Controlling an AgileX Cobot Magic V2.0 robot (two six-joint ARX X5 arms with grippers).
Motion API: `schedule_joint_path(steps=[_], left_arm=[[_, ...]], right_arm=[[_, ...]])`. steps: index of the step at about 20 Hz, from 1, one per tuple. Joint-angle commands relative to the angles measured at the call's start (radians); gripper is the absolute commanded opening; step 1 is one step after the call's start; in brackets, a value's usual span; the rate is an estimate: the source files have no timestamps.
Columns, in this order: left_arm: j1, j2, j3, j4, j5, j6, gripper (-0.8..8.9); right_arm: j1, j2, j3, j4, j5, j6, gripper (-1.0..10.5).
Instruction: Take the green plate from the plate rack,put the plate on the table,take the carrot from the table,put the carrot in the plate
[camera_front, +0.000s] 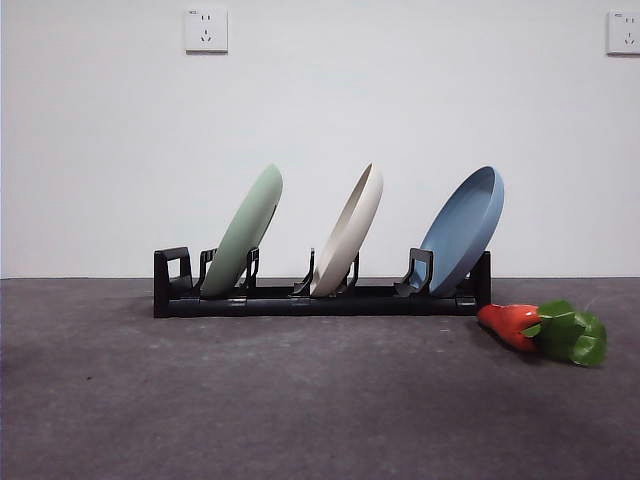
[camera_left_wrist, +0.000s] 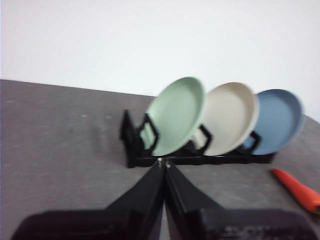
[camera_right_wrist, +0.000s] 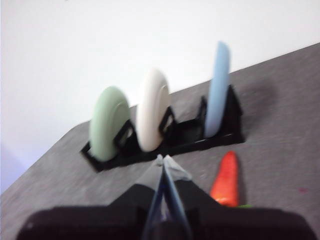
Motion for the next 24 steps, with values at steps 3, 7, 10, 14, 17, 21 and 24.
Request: schedule_joint_path(steps=[3,7,10,14,17,21,24], left_arm=[[0.003,0.1,0.11,-0.061,0.088,0.022,-0.07],[0.003,0.188,0.204,-0.144,0.18,0.07,-0.07],[0.003,0.242,0.263,-0.205,0.242,0.108,-0.07],[0.003,0.303,0.329,-0.288,0.307,0.167,-0.07],[0.003,0.339,0.368,-0.349,0.35,0.209,-0.07],[0.002,0.37,0.395,-0.415,0.373,0.249,-0.07],[0.003,0.371,0.396,-0.42,0.369,0.246,0.58]], right_arm=[[0.002,0.125,0.14,-0.103,-0.098,-0.106,-0.1],[0.003,0.253,0.288,-0.278,-0.124,-0.229,-0.1],[0.003,0.343,0.403,-0.423,-0.123,-0.344,-0.1],[0.003,0.455,0.542,-0.594,-0.123,-0.463,-0.1],[0.003,0.527,0.631,-0.71,-0.124,-0.522,-0.1],[0.003,0.6,0.706,-0.83,-0.124,-0.563,-0.1],[0.003,0.613,0.707,-0.829,-0.121,-0.56,0.2]])
